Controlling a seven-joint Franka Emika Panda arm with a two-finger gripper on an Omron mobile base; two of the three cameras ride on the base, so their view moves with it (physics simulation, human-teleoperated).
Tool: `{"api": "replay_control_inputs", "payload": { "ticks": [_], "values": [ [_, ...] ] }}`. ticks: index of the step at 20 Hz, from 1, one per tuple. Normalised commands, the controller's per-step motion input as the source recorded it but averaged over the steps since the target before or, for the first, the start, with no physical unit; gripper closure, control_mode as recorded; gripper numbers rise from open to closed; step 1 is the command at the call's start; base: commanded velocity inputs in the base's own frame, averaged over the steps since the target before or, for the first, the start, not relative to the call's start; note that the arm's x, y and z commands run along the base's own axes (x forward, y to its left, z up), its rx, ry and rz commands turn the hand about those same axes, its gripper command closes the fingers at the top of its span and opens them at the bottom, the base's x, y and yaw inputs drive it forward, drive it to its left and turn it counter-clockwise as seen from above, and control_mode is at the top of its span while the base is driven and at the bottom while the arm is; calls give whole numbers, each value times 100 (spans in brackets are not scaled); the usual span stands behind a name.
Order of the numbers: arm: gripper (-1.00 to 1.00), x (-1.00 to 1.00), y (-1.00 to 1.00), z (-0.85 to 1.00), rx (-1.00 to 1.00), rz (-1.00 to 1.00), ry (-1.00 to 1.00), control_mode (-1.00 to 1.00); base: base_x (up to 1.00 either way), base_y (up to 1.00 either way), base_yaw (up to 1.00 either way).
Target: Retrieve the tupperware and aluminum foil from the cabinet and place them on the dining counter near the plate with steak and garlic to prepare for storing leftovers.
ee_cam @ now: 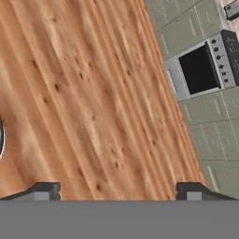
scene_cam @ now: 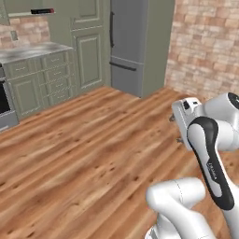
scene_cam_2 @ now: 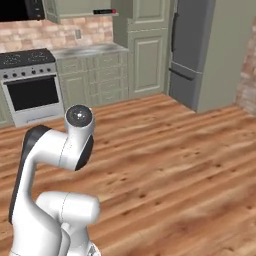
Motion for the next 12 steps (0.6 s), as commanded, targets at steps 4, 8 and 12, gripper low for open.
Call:
{"api": "replay_control_inputs", "payload": {
  "ticks": [4, 8, 12],
  "values": [
    [-100, 0, 0, 0, 0, 0, 0, 100, 100, -1, 20],
    [-100, 0, 0, 0, 0, 0, 0, 100, 100, 0, 18],
    [-100, 0, 0, 0, 0, 0, 0, 100, 100, 0, 16]
  ]
}}
